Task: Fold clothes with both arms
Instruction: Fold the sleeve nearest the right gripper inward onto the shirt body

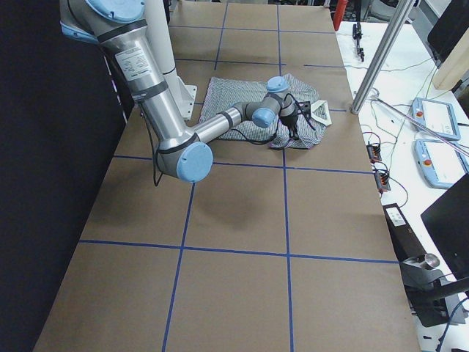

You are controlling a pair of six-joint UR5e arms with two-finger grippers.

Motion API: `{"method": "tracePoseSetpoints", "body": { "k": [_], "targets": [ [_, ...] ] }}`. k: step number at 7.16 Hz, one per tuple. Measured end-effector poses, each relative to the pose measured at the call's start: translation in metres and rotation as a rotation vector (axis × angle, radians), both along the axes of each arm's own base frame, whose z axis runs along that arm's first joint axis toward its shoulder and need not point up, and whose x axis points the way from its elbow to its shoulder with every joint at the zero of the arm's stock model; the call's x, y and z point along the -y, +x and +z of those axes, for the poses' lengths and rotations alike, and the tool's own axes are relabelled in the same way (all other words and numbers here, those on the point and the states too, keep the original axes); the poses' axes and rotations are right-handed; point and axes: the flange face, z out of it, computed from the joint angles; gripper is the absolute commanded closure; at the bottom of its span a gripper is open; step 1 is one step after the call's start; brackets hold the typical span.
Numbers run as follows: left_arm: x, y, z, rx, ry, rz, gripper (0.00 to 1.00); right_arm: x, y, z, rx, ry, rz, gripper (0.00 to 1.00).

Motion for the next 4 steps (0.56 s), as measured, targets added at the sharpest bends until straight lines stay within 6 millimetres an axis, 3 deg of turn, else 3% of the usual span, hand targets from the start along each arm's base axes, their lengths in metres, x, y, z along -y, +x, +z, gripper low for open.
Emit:
{"method": "tracePoseSetpoints", "body": {
  "k": [2, 4],
  "targets": [
    [0.000, 0.000, 0.000, 0.000, -0.001, -0.001, 0.00, -0.003, -0.046, -0.072, 0.000, -0.041, 0.091, 1.00],
    [0.000, 0.000, 0.002, 0.000, -0.005, 0.000, 0.00, 0.003, -0.102, -0.107, -0.012, -0.059, 0.157, 1.00]
  ]
}}
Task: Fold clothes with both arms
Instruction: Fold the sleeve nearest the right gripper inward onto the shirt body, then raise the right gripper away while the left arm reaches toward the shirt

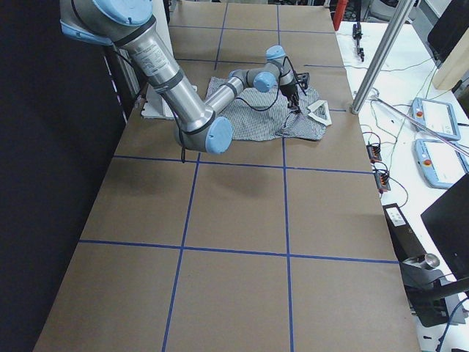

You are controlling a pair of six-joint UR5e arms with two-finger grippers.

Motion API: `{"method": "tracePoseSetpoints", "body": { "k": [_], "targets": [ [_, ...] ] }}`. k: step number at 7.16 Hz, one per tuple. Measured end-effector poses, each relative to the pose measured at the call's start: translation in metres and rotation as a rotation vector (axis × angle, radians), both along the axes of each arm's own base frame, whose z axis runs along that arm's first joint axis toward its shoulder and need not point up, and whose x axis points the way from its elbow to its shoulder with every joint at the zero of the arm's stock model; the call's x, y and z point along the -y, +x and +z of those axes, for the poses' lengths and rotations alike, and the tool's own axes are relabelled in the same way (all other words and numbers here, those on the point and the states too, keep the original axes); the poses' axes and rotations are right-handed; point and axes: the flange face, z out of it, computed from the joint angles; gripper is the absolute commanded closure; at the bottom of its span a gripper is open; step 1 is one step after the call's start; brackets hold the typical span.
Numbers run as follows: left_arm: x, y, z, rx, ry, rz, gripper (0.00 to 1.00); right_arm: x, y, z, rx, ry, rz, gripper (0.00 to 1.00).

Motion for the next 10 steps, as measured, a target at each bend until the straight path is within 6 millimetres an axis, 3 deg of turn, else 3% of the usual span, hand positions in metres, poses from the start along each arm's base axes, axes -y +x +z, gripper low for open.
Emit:
{"method": "tracePoseSetpoints", "body": {
  "k": [1, 2, 4, 5, 6, 8, 9, 10],
  "targets": [
    [0.000, 0.000, 0.001, 0.000, -0.002, 0.000, 0.00, 0.001, -0.023, -0.006, -0.016, -0.004, 0.017, 0.60],
    [0.000, 0.000, 0.001, 0.000, -0.002, 0.000, 0.00, -0.003, -0.039, -0.007, -0.031, -0.001, 0.019, 0.01],
    [0.000, 0.000, 0.001, 0.001, -0.001, 0.001, 0.00, -0.012, -0.053, -0.002, -0.063, 0.033, -0.006, 0.00],
    [0.000, 0.000, 0.001, 0.001, 0.000, 0.001, 0.00, -0.007, -0.047, -0.007, -0.068, 0.056, -0.043, 0.00],
    [0.001, 0.001, -0.001, 0.001, 0.004, 0.002, 0.00, 0.006, -0.028, -0.013, -0.056, 0.059, -0.108, 0.00],
    [0.009, 0.014, -0.010, -0.016, -0.022, -0.001, 0.00, 0.033, 0.037, -0.005, -0.027, 0.071, -0.257, 0.00],
    [0.017, 0.033, -0.024, -0.051, -0.073, -0.015, 0.09, 0.037, 0.086, 0.015, -0.014, 0.093, -0.322, 0.00],
    [0.028, 0.064, -0.043, -0.087, -0.140, -0.039, 0.30, 0.037, 0.147, 0.040, 0.004, 0.116, -0.388, 0.00]
  ]
}}
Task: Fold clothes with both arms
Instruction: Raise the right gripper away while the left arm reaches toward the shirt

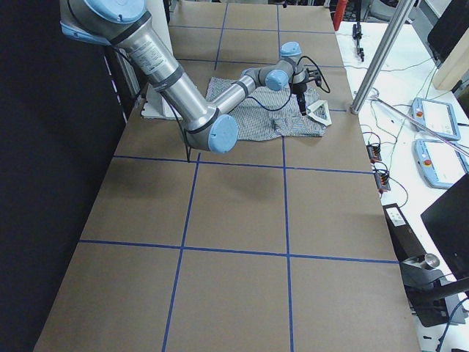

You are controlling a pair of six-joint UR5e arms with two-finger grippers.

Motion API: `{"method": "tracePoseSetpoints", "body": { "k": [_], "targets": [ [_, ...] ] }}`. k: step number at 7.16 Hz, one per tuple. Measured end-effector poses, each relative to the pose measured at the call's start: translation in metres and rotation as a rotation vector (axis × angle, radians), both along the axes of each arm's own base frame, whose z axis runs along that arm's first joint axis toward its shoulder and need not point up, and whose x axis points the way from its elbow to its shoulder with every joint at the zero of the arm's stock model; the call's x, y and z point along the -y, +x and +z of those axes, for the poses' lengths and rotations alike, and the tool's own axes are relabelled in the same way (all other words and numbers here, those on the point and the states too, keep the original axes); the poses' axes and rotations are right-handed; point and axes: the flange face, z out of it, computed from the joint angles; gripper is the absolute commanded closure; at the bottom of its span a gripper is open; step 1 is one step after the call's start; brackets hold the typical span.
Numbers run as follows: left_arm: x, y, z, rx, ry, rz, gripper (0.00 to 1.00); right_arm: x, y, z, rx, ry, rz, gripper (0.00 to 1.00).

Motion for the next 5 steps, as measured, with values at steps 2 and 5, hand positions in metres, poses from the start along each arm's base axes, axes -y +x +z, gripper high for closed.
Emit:
{"method": "tracePoseSetpoints", "body": {
  "k": [2, 5],
  "targets": [
    [0.016, 0.072, -0.036, -0.063, -0.147, -0.106, 0.47, -0.008, 0.112, 0.061, 0.016, 0.036, -0.118, 0.00],
    [0.015, 0.204, -0.078, -0.110, -0.275, -0.240, 0.47, -0.021, 0.215, 0.142, -0.007, 0.085, -0.234, 0.00]
  ]
}}
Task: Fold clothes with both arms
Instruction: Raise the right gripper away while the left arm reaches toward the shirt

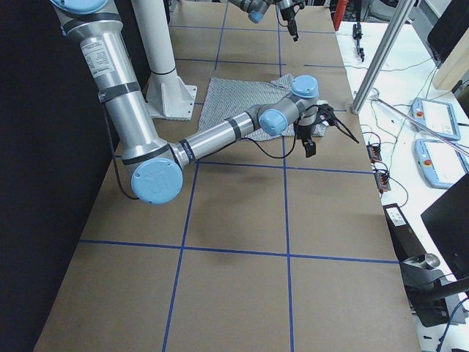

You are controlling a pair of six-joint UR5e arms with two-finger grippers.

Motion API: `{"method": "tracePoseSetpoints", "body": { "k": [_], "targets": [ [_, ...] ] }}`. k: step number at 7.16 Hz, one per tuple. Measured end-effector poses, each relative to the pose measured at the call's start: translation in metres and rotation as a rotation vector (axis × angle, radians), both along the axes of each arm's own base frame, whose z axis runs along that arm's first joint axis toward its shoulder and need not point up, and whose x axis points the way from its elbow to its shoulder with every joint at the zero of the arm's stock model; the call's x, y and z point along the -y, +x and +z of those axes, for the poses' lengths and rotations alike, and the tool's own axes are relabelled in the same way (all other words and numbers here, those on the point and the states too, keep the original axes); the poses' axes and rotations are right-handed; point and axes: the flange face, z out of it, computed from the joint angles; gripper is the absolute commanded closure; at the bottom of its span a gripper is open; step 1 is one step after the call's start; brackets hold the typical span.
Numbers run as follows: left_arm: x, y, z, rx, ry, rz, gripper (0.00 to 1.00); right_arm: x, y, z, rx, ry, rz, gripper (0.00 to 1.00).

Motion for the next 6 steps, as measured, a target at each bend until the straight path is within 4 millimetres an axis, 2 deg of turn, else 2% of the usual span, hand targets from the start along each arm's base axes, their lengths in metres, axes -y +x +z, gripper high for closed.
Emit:
{"method": "tracePoseSetpoints", "body": {
  "k": [2, 3, 4, 6],
  "targets": [
    [-0.006, 0.084, -0.024, 0.011, -0.077, -0.054, 0.46, -0.005, 0.016, 0.015, -0.005, 0.005, -0.016, 0.00],
    [-0.009, 0.116, -0.026, 0.024, -0.105, -0.070, 0.46, -0.005, 0.017, 0.018, -0.006, 0.004, -0.016, 0.00],
    [-0.012, 0.138, -0.021, 0.039, -0.124, -0.086, 0.46, -0.006, 0.017, 0.019, -0.007, 0.002, -0.016, 0.00],
    [-0.016, 0.157, -0.014, 0.062, -0.132, -0.103, 0.46, -0.006, 0.018, 0.020, -0.009, 0.000, -0.016, 0.00]
  ]
}}
